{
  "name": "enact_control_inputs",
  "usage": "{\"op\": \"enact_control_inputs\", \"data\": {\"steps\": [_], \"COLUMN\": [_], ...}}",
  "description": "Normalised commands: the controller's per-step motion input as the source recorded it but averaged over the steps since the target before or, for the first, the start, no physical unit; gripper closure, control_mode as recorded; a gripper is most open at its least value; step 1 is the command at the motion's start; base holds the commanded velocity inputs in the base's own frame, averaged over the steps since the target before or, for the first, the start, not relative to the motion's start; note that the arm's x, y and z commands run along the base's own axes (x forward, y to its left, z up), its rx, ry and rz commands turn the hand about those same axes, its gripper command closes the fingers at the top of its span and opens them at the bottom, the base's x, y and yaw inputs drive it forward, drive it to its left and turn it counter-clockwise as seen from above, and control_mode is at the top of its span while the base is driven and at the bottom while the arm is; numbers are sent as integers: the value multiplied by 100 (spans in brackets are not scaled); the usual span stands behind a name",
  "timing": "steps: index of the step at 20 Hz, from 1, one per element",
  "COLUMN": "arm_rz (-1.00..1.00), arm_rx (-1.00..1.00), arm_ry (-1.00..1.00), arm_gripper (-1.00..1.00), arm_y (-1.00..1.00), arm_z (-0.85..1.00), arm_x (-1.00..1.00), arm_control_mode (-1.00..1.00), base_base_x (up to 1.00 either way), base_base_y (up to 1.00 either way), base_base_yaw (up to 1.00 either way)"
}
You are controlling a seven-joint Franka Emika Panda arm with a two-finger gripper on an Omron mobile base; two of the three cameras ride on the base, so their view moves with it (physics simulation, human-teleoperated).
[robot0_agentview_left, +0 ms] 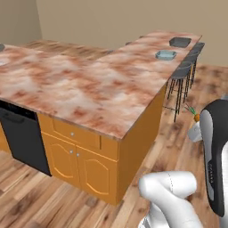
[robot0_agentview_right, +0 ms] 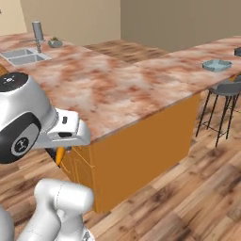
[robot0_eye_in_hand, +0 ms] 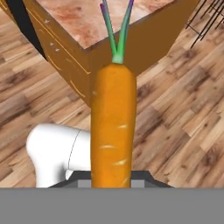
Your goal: Place the cold items (lime and carrot) from the fridge in one tupperware on the dining counter. Place the warm items (hot dog and kebab skewer) in the stove area in another tupperware.
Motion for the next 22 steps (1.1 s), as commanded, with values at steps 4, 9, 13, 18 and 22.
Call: {"op": "enact_control_inputs", "data": {"steps": [4, 9, 13, 18, 22], "arm_rz": [0, 0, 0, 0, 0], "arm_rx": [0, 0, 0, 0, 0], "arm_ry": [0, 0, 0, 0, 0], "arm_gripper": [100, 100, 100, 100, 100], "arm_y": [0, 0, 0, 0, 0], "arm_z": [0, 0, 0, 0, 0], "arm_x": [0, 0, 0, 0, 0], "arm_control_mode": [100, 100, 100, 100, 100], "base_base_x": [28, 42, 52, 44, 32], "base_base_y": [-100, -100, -97, -100, -100], "base_base_yaw": [0, 3, 6, 15, 20]}}
